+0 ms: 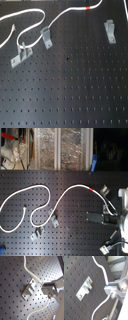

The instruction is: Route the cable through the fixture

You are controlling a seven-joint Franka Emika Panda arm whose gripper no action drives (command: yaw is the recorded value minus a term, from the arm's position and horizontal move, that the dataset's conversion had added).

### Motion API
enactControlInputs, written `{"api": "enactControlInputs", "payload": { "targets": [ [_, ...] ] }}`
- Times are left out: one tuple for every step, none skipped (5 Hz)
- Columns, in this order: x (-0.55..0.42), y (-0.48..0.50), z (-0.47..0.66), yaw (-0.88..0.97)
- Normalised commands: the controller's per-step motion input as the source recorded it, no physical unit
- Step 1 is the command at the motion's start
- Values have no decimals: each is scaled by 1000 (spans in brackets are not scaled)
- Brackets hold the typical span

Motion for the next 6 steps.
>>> {"api": "enactControlInputs", "payload": {
  "targets": [
    [-19, 4, 0, 0],
    [0, 39, 0, 0],
    [-359, 294, 234, 34],
    [-328, 367, 282, 0],
    [-190, 441, 267, -117],
    [-93, 99, 448, -166]
  ]
}}
